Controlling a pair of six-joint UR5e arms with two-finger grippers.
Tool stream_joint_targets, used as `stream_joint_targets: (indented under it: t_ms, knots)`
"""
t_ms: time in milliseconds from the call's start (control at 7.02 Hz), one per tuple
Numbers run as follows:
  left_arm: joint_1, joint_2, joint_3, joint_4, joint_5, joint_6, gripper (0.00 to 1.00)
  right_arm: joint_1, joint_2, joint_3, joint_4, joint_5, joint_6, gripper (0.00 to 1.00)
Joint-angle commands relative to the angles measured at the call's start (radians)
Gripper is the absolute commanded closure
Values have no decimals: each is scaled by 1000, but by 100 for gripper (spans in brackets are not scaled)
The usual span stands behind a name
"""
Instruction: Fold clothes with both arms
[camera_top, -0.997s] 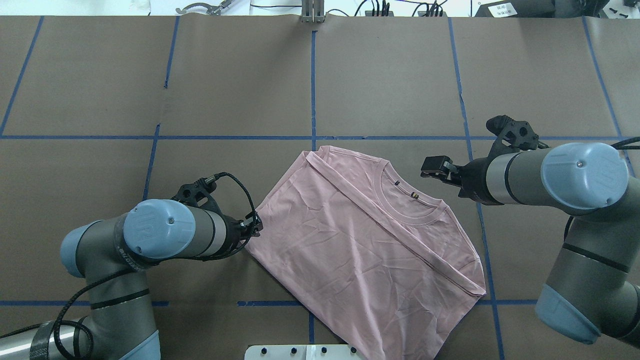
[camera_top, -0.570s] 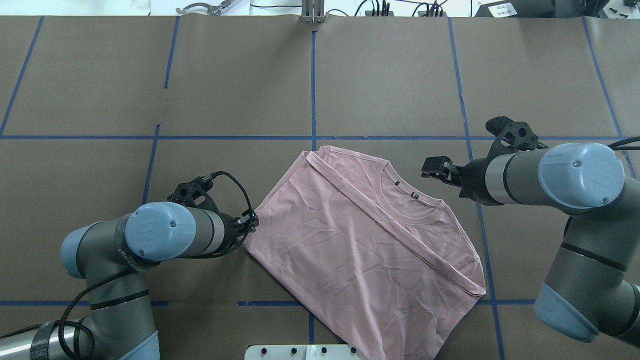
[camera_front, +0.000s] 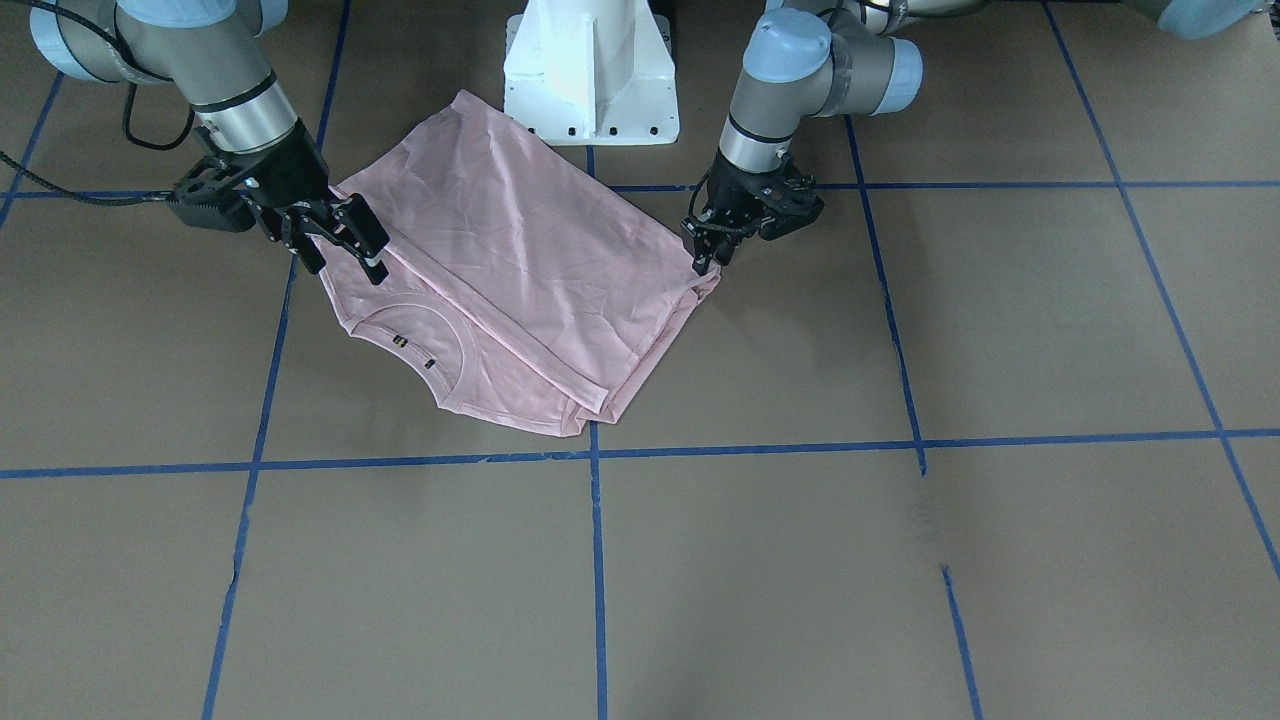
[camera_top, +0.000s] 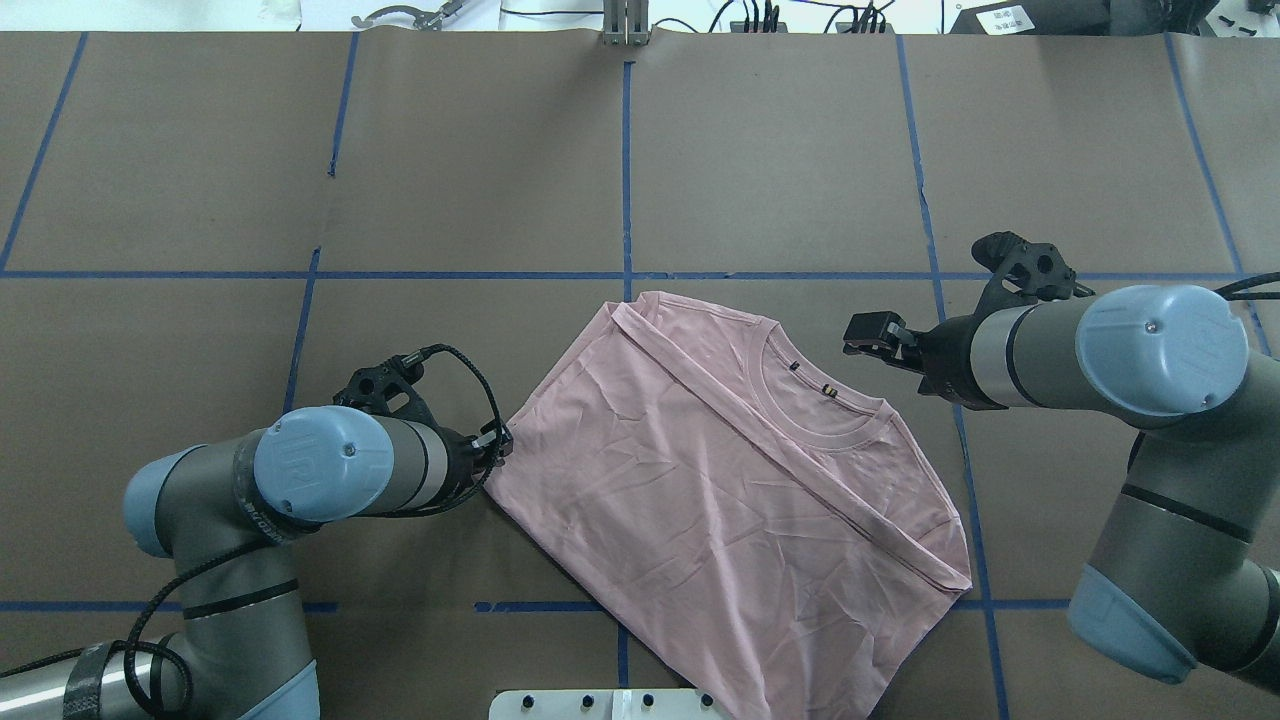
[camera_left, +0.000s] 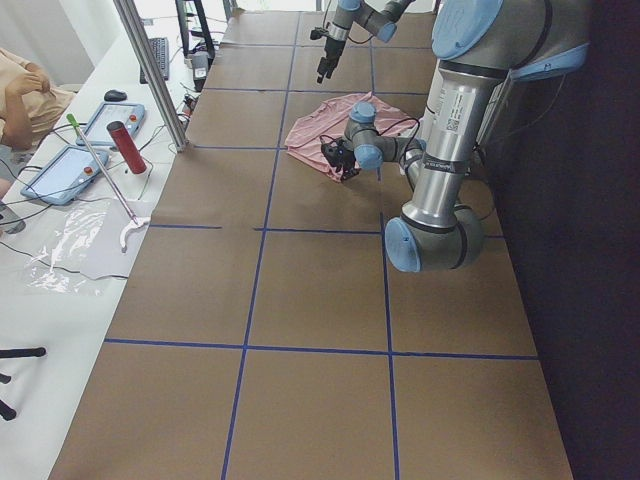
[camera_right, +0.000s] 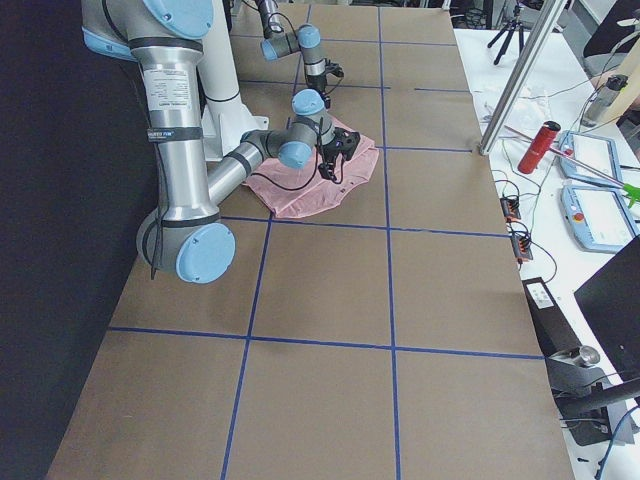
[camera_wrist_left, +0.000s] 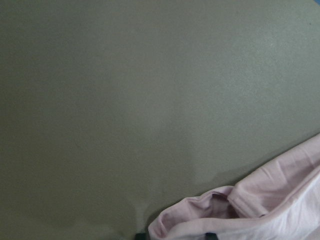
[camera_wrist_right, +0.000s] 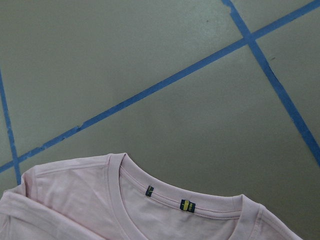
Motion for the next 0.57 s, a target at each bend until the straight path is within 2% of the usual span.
stream_joint_targets:
  t_ms: [0,285,427]
  knots:
    - [-3,-3,-5,2,0,-19,100,0,0,-3,0,0,1,0]
    - [-82,-9,-4,9,2,51,100,0,-1,-10,0,2,4,0]
    - [-188,-39,15,-9,-1,149,100,0,-1,-9,2,2,4,0]
